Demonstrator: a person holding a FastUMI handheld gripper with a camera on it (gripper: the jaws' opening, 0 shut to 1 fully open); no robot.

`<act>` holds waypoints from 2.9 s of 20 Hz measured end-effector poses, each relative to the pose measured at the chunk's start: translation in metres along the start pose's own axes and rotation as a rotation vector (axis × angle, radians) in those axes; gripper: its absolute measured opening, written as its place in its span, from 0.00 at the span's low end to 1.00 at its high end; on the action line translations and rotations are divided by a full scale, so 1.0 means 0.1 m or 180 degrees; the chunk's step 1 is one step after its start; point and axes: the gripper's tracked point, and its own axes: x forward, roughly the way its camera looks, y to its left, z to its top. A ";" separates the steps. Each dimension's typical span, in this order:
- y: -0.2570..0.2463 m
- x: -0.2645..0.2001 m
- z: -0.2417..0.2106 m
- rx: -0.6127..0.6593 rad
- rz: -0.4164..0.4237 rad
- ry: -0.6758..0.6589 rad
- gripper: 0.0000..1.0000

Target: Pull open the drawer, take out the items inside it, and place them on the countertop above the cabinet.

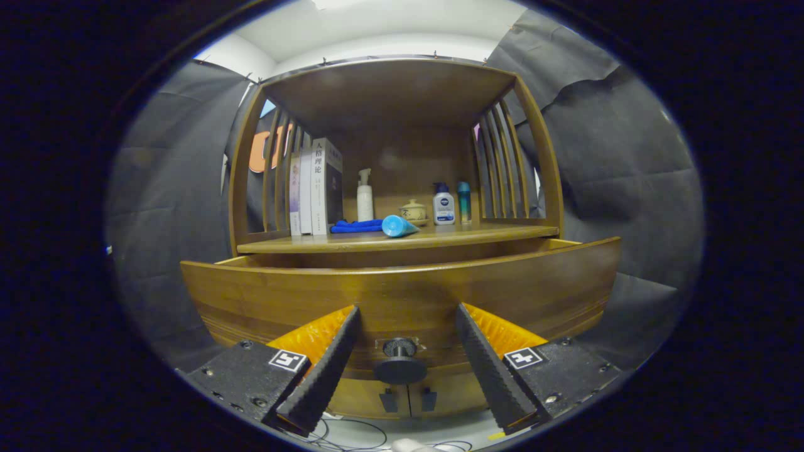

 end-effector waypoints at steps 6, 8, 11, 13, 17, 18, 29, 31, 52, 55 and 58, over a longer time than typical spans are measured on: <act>0.01 0.03 0.02 -0.0012 -0.0011 -0.0010 0.99; 0.00 0.05 -0.03 -0.0024 0.0002 -0.0010 0.99; -0.01 0.05 -0.03 -0.0102 -0.0004 0.0013 0.99; 0.00 0.06 -0.03 -0.0108 0.0006 -0.0022 0.99; 0.00 0.04 -0.03 -0.0158 -0.0001 0.0018 0.99; 0.00 0.04 -0.04 -0.0162 -0.0003 0.0027 0.99; 0.00 -0.01 -0.05 -0.0319 0.0040 0.0176 0.97; -0.01 -0.11 -0.01 -0.0298 0.0047 0.0213 0.97; -0.42 -1.75 0.79 0.0059 0.0042 -0.0087 0.98; -0.42 -1.77 0.81 0.0046 0.0087 -0.0060 0.98; -0.42 -1.79 0.86 0.0111 0.0101 -0.0072 0.98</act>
